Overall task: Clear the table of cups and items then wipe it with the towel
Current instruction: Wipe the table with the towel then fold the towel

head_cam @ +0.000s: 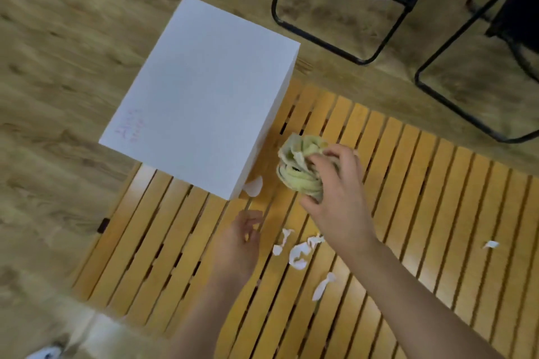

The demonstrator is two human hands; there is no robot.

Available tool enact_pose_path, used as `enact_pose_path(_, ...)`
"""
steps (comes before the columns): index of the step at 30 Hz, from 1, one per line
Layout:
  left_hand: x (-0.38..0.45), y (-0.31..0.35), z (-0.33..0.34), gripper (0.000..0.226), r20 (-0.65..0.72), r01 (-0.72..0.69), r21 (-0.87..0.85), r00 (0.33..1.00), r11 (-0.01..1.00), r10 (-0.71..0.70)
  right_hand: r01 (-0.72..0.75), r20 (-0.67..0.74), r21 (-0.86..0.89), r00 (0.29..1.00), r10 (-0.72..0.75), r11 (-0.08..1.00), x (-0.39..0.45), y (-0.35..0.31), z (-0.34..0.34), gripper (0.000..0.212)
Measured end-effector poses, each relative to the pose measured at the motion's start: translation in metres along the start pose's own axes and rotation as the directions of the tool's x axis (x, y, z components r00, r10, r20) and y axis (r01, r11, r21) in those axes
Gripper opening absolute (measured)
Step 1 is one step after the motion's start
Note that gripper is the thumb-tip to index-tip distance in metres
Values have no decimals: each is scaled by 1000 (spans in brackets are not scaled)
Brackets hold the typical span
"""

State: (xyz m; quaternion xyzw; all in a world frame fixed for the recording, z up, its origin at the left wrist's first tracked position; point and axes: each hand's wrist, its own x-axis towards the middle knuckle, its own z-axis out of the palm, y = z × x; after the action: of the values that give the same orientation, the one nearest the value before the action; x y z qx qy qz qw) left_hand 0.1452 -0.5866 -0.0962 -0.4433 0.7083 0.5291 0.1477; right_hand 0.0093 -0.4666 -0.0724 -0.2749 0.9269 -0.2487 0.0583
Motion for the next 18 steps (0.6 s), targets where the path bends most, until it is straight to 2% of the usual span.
enact_pose_path(1,4,-4,-3,33,-9,-42,76,999,996,43,10,48,11,999,-11,1000,3,-3,10,66)
enact_pose_path(3,13,-7,-8,33,-23,-84,101,996,991,87,-72,207,14,976,67,997,4,-5,32,84)
enact_pose_path(5,19,-7,-11,30,-20,-65,106,998,992,68,-207,381,-68,899,217,976,1,0,51,104)
enact_pose_path(7,21,-11,-13,26,-1,-19,110,1000,994,19,-288,452,-128,835,314,949,-6,6,62,112)
enact_pose_path(8,20,-14,-14,25,7,-1,105,1000,994,0,-297,439,-97,844,309,950,-9,7,66,108)
enact_pose_path(11,15,-28,-19,25,1,39,116,999,992,-39,-244,359,111,914,189,963,-14,6,73,75)
enact_pose_path(13,9,-41,-22,23,-35,65,122,998,990,-61,-204,384,191,916,118,960,-20,7,73,63)
enact_pose_path(16,-2,-62,-24,20,-88,128,84,989,988,-121,-26,490,144,870,-49,989,-40,21,65,57)
enact_pose_path(18,-8,-74,-21,23,-105,142,76,985,987,-134,154,583,101,792,-184,983,-57,33,57,59)
